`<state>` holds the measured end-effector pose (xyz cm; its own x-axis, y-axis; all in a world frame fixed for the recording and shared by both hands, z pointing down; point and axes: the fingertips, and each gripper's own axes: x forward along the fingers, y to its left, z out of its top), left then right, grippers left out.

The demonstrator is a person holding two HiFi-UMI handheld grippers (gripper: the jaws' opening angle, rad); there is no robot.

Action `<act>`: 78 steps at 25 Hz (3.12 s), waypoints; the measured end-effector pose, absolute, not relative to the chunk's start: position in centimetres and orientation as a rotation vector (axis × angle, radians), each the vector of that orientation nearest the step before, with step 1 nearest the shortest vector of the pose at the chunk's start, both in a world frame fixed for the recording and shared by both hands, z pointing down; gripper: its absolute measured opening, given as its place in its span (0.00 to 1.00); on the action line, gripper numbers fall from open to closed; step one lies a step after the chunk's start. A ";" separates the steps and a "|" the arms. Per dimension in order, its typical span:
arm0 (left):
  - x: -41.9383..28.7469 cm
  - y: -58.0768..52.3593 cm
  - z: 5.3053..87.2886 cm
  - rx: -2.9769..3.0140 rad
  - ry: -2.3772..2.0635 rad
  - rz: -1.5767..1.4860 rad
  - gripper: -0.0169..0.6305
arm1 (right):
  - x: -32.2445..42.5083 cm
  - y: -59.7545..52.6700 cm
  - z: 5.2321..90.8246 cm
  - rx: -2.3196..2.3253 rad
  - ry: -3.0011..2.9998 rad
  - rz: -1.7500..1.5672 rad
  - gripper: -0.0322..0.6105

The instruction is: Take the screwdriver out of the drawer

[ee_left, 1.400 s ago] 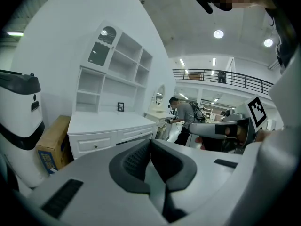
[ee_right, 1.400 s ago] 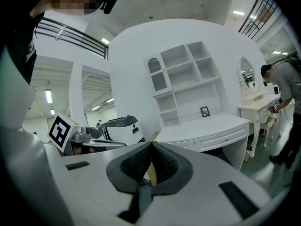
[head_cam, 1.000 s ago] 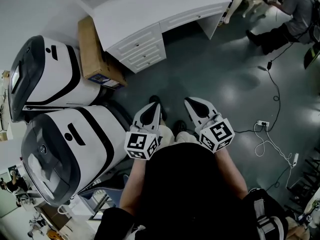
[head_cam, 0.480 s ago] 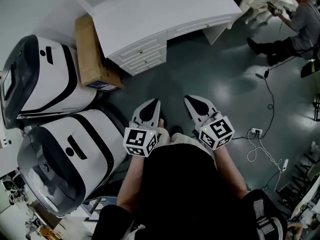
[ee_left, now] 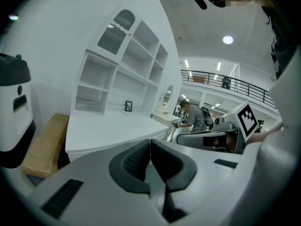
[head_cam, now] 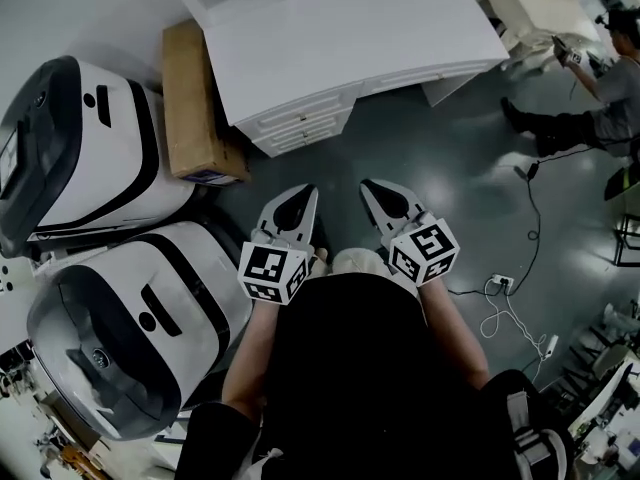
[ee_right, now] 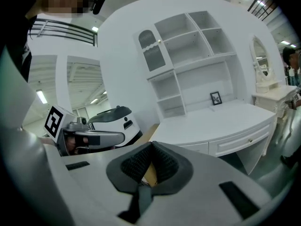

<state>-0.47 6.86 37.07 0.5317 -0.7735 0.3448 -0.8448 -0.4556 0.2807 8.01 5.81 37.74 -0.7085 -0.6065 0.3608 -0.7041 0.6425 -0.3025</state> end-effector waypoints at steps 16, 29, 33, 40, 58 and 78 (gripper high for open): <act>-4.9 3.7 38.9 2.172 -1.468 0.187 0.06 | 2.5 -2.6 43.8 0.830 -2.540 0.608 0.08; -2.4 -1.2 40.5 1.942 -1.680 0.121 0.06 | 1.9 -9.5 53.5 0.584 -2.442 0.660 0.09; -2.2 -2.1 41.4 1.863 -1.740 0.086 0.06 | 1.1 -11.1 57.0 0.578 -2.417 0.704 0.10; -2.1 -2.5 44.2 1.761 -1.774 0.106 0.06 | -0.5 -13.1 62.1 0.600 -2.365 0.769 0.14; -3.7 -3.3 46.2 1.700 -1.773 0.148 0.06 | -3.6 -17.2 71.8 0.702 -2.216 0.831 0.24; -3.8 -2.3 47.7 1.603 -1.795 0.105 0.06 | -6.0 -19.1 75.3 0.794 -2.156 0.828 0.20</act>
<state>-3.76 -2.26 47.70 0.0288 -0.8352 0.5491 -0.8937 0.2246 0.3884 -5.99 -19.08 75.31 -0.5786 -0.2883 0.7630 -0.7250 0.6104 -0.3192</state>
